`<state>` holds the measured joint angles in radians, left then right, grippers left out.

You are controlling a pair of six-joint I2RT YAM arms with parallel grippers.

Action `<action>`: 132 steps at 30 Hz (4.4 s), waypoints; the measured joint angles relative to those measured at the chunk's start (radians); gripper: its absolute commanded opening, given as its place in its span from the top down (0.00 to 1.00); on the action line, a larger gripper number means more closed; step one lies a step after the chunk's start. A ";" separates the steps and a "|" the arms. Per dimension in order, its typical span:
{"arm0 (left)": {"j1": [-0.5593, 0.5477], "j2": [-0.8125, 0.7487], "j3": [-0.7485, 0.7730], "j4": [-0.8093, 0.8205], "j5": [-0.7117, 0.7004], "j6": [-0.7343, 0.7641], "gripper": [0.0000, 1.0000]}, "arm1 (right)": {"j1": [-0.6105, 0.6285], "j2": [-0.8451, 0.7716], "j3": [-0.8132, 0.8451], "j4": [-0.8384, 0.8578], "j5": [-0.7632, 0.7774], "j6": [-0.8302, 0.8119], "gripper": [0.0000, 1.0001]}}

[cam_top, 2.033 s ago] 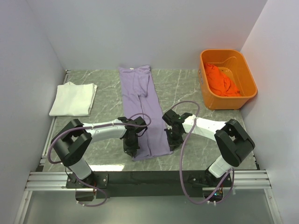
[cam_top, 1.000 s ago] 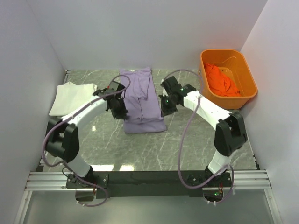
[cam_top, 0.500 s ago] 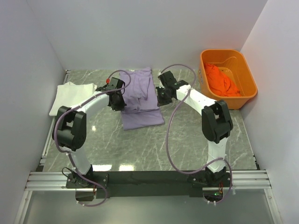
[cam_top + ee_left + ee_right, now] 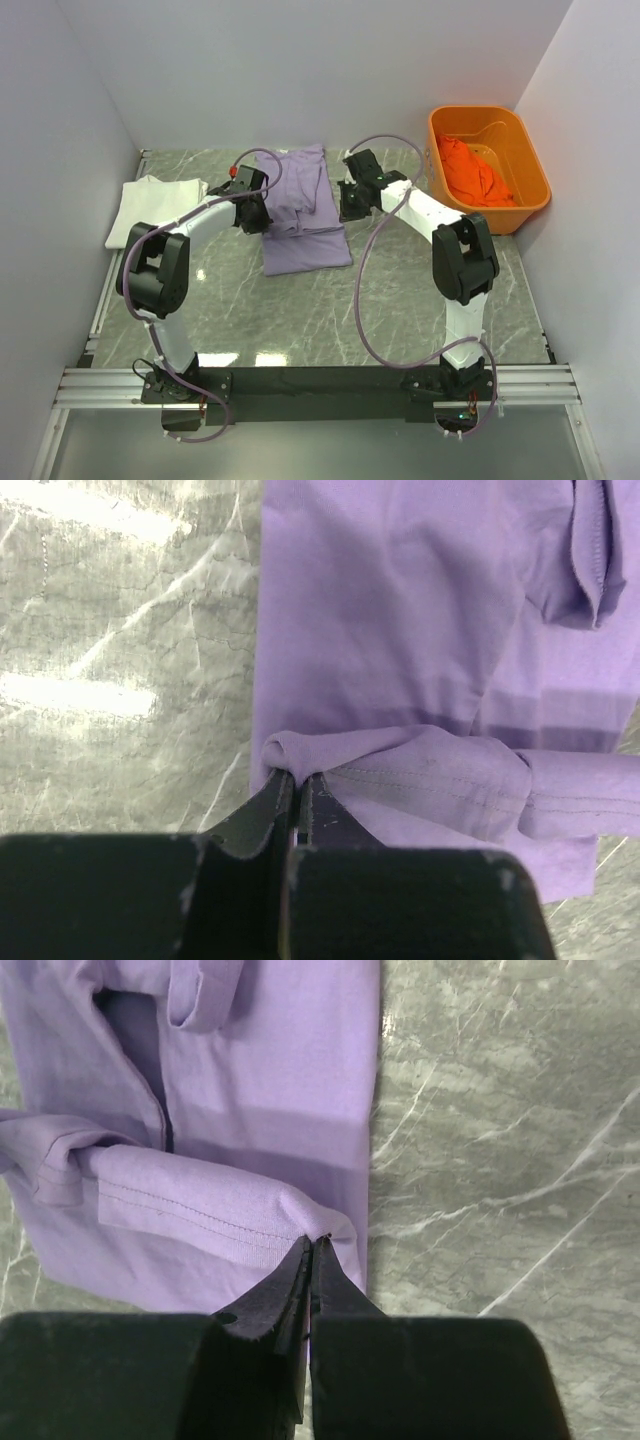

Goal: Fold and stack the t-shirts

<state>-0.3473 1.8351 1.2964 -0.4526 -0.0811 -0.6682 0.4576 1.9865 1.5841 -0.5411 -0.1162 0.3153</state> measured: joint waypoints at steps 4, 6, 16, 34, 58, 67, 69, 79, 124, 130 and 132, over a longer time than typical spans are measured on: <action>0.000 0.006 0.000 0.008 -0.004 -0.002 0.90 | -0.006 0.021 0.011 0.002 -0.004 0.000 1.00; 0.000 0.015 -0.003 0.024 -0.005 -0.005 0.84 | -0.008 0.044 0.024 0.004 -0.005 0.000 0.97; 0.001 0.017 -0.038 0.043 -0.050 -0.031 0.32 | -0.011 0.075 0.037 0.001 -0.003 0.008 0.58; -0.200 -0.115 -0.145 0.023 -0.067 -0.062 0.78 | 0.107 -0.060 -0.080 0.186 -0.053 0.025 0.69; -0.201 -0.171 -0.346 0.021 0.130 -0.025 0.70 | 0.066 0.240 0.140 0.217 -0.200 0.077 0.68; -0.186 -0.383 -0.404 -0.083 0.110 -0.071 0.56 | 0.057 -0.073 -0.135 0.326 -0.341 0.138 0.66; -0.153 -0.398 -0.380 -0.058 0.109 -0.082 0.58 | 0.049 -0.091 -0.161 0.385 -0.380 0.160 0.66; 0.042 -0.232 -0.310 0.148 0.105 -0.113 0.80 | -0.002 0.018 -0.264 0.525 -0.505 0.264 0.66; -0.026 -0.364 -0.586 -0.009 0.311 -0.156 0.82 | 0.051 0.059 -0.497 0.180 -0.904 0.043 0.66; -0.023 -0.381 -0.595 -0.011 0.306 -0.156 0.79 | -0.002 -0.005 -0.547 0.163 -0.852 0.043 0.67; -0.023 -0.398 -0.599 -0.024 0.293 -0.156 0.77 | -0.014 -0.012 -0.553 0.163 -0.841 0.043 0.67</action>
<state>-0.3698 1.4368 0.6971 -0.4763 0.2115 -0.8242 0.4438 1.9747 1.0309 -0.3779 -0.9573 0.3580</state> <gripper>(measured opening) 0.205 0.331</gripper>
